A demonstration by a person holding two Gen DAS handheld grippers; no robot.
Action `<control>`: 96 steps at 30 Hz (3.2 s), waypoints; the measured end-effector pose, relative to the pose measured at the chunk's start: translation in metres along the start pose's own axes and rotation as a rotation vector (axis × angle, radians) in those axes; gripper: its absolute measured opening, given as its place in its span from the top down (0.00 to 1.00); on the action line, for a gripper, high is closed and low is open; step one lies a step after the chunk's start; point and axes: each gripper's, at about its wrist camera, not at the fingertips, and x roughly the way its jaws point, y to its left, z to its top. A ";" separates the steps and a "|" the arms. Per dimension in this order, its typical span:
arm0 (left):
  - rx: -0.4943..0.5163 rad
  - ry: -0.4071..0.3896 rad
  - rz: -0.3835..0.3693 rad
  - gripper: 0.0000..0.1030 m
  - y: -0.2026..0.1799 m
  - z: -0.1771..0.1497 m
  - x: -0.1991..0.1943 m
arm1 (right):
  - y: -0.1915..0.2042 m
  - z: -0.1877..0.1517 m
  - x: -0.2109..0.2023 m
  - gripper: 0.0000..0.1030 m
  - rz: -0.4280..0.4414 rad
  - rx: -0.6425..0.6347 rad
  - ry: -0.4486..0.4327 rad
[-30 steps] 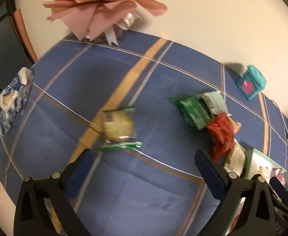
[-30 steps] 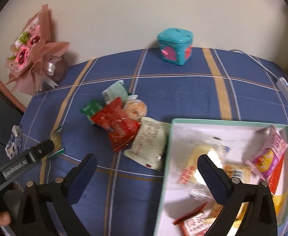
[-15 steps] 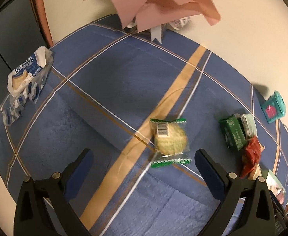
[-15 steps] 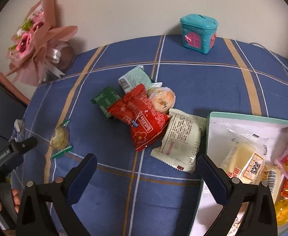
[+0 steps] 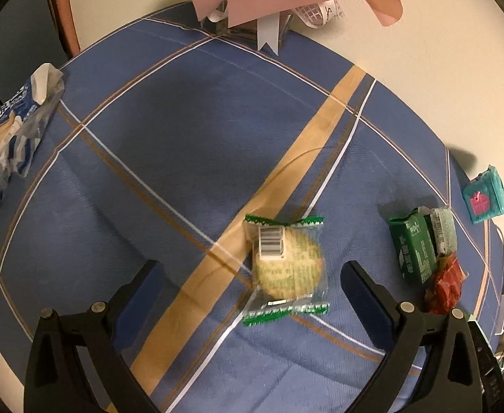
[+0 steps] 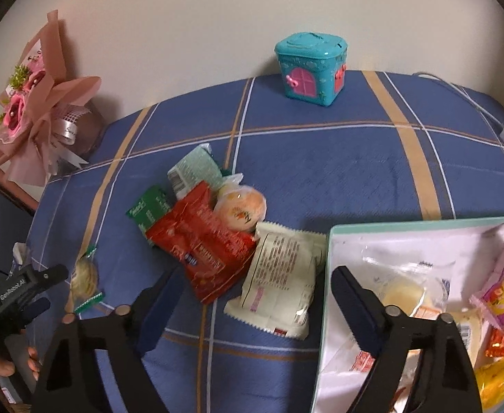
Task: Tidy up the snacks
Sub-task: 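Move both open grippers back toward the remaining snack pile, then grasp the white sachet with the right gripper while the left grasps the round cookie pack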
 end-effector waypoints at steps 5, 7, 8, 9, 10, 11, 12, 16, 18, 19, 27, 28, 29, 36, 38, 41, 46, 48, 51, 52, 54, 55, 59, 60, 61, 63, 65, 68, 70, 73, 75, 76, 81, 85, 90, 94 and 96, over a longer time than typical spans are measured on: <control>0.012 0.003 -0.014 0.01 -0.002 0.003 0.007 | -0.001 0.003 0.012 0.33 0.004 0.005 0.016; 0.020 0.004 -0.023 0.01 -0.005 0.005 0.010 | 0.000 0.003 0.018 0.37 0.000 0.001 0.027; 0.024 0.004 -0.027 0.01 -0.006 0.006 0.012 | 0.000 0.002 0.021 0.38 -0.004 -0.001 0.032; 0.029 0.006 -0.034 0.01 -0.007 0.006 0.014 | 0.000 0.002 0.023 0.38 -0.015 -0.002 0.035; 0.032 0.006 -0.035 0.02 -0.009 0.007 0.015 | 0.000 0.002 0.026 0.39 -0.032 -0.005 0.040; 0.036 0.006 -0.035 0.02 -0.010 0.008 0.016 | 0.001 0.001 0.027 0.42 -0.045 -0.013 0.039; 0.041 0.005 -0.038 0.02 -0.012 0.008 0.017 | 0.002 0.002 0.027 0.42 -0.058 -0.024 0.037; 0.052 0.014 -0.047 0.10 -0.017 0.008 0.022 | 0.003 0.001 0.028 0.45 -0.076 -0.033 0.033; 0.061 0.023 -0.049 0.15 -0.021 0.008 0.026 | 0.002 0.001 0.027 0.48 -0.086 -0.035 0.032; 0.065 0.029 -0.053 0.17 -0.022 0.007 0.028 | 0.001 0.002 0.027 0.49 -0.086 -0.031 0.033; 0.096 0.054 -0.059 0.43 -0.031 0.003 0.033 | -0.003 0.003 0.025 0.52 -0.104 -0.014 0.050; 0.102 0.056 -0.055 0.46 -0.032 0.003 0.033 | -0.003 0.003 0.025 0.52 -0.105 -0.015 0.051; 0.105 0.058 -0.057 0.47 -0.033 0.003 0.033 | -0.003 0.003 0.025 0.52 -0.109 -0.014 0.052; 0.155 0.093 -0.103 0.50 -0.048 0.000 0.033 | -0.001 0.002 0.027 0.52 -0.118 -0.018 0.050; 0.176 0.109 -0.129 0.50 -0.056 -0.003 0.032 | -0.001 0.002 0.027 0.52 -0.117 -0.013 0.049; 0.215 0.125 -0.151 0.50 -0.069 -0.007 0.032 | -0.002 0.002 0.027 0.50 -0.120 0.003 0.040; 0.252 0.133 -0.146 0.50 -0.084 -0.009 0.033 | 0.000 0.002 0.030 0.50 -0.151 -0.016 0.025; 0.251 0.135 -0.147 0.50 -0.083 -0.006 0.033 | 0.000 0.003 0.029 0.50 -0.148 -0.012 0.026; 0.242 0.137 -0.148 0.50 -0.076 -0.006 0.033 | -0.002 0.003 0.029 0.50 -0.143 -0.005 0.029; 0.241 0.139 -0.149 0.50 -0.075 -0.006 0.033 | -0.002 0.003 0.029 0.50 -0.144 -0.005 0.029; 0.241 0.138 -0.148 0.50 -0.075 -0.008 0.033 | -0.002 0.004 0.029 0.50 -0.146 -0.005 0.031; 0.242 0.138 -0.146 0.50 -0.073 -0.009 0.031 | -0.003 0.004 0.028 0.50 -0.148 -0.004 0.031; 0.247 0.137 -0.142 0.50 -0.072 -0.010 0.030 | -0.006 0.004 0.027 0.50 -0.157 0.007 0.026; 0.245 0.138 -0.143 0.50 -0.072 -0.010 0.030 | -0.008 0.004 0.027 0.49 -0.157 0.013 0.026; 0.246 0.138 -0.143 0.50 -0.072 -0.009 0.030 | -0.009 0.005 0.027 0.49 -0.156 0.016 0.027; 0.247 0.138 -0.142 0.50 -0.073 -0.010 0.031 | -0.009 0.005 0.027 0.49 -0.149 0.019 0.031; 0.252 0.137 -0.137 0.50 -0.074 -0.010 0.031 | -0.008 0.006 0.027 0.38 -0.124 0.026 0.032; 0.257 0.135 -0.130 0.50 -0.076 -0.011 0.031 | -0.004 0.004 0.028 0.34 -0.109 0.021 0.037; 0.257 0.135 -0.130 0.50 -0.077 -0.011 0.032 | -0.001 0.003 0.030 0.32 -0.115 0.007 0.038; 0.256 0.136 -0.130 0.50 -0.076 -0.011 0.032 | 0.000 0.002 0.030 0.32 -0.112 0.001 0.038; 0.258 0.136 -0.129 0.50 -0.076 -0.011 0.032 | 0.001 0.001 0.031 0.32 -0.113 -0.006 0.039; 0.259 0.136 -0.128 0.50 -0.077 -0.011 0.032 | 0.001 0.000 0.031 0.32 -0.107 -0.005 0.040; 0.259 0.136 -0.127 0.50 -0.078 -0.012 0.032 | 0.002 -0.002 0.031 0.31 -0.055 0.001 0.058; 0.261 0.137 -0.128 0.50 -0.077 -0.011 0.032 | 0.000 -0.007 0.040 0.31 0.000 0.031 0.104; 0.263 0.136 -0.125 0.50 -0.079 -0.013 0.031 | 0.002 -0.010 0.045 0.35 -0.010 0.030 0.113; 0.268 0.133 -0.118 0.50 -0.082 -0.015 0.032 | 0.008 -0.015 0.048 0.44 -0.068 -0.010 0.106; 0.269 0.132 -0.114 0.50 -0.083 -0.016 0.033 | 0.011 -0.017 0.048 0.45 -0.075 -0.017 0.106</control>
